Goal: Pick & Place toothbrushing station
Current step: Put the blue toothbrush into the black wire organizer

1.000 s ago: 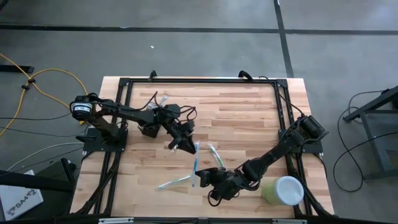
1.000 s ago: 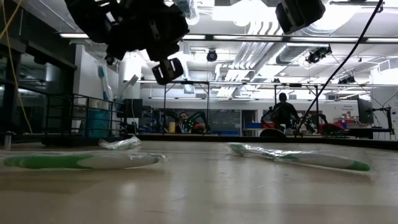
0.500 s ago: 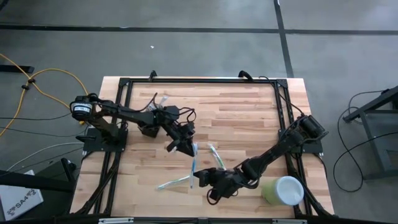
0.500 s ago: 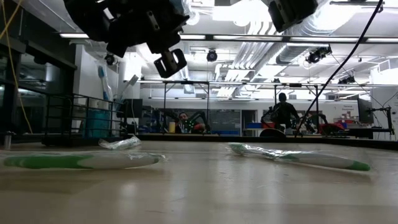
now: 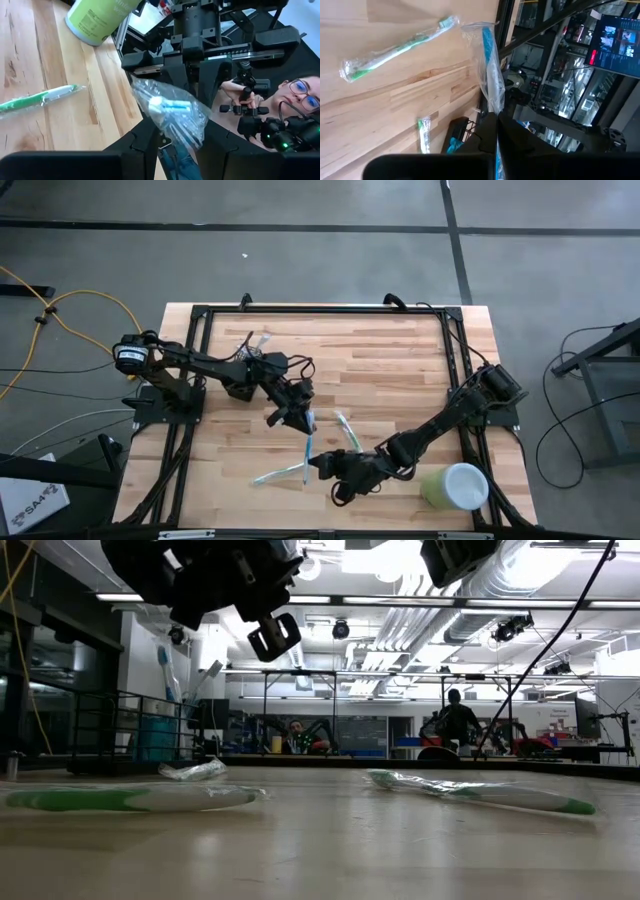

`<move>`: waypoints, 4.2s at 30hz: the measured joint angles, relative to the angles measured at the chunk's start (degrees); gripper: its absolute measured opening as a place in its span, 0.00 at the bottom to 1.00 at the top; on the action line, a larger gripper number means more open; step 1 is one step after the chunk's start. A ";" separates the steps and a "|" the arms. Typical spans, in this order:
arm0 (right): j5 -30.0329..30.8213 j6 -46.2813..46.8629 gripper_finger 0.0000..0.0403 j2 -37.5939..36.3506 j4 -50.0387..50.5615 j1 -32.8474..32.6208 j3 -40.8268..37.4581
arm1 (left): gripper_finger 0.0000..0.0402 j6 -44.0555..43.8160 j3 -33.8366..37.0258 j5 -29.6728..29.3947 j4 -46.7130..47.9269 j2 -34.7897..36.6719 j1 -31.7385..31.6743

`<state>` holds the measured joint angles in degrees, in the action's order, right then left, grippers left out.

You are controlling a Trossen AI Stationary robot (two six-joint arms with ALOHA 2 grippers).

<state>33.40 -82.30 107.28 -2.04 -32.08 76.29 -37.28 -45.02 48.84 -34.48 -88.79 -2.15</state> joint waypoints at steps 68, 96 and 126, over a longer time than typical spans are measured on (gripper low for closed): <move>-2.26 7.30 0.01 0.02 0.04 0.04 -0.04 | 0.02 -1.77 -0.02 -0.90 -1.56 0.00 0.24; -4.69 8.07 0.01 0.02 0.09 -0.17 0.02 | 0.02 -1.73 -0.02 -0.16 -1.55 -0.04 0.22; -3.33 10.64 0.31 0.02 0.02 -0.24 0.02 | 0.02 -1.70 -0.02 0.39 -1.57 -0.04 0.17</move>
<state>30.07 -71.66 107.31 -2.02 -32.32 76.31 -38.98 -45.04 49.23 -36.04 -88.83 -1.98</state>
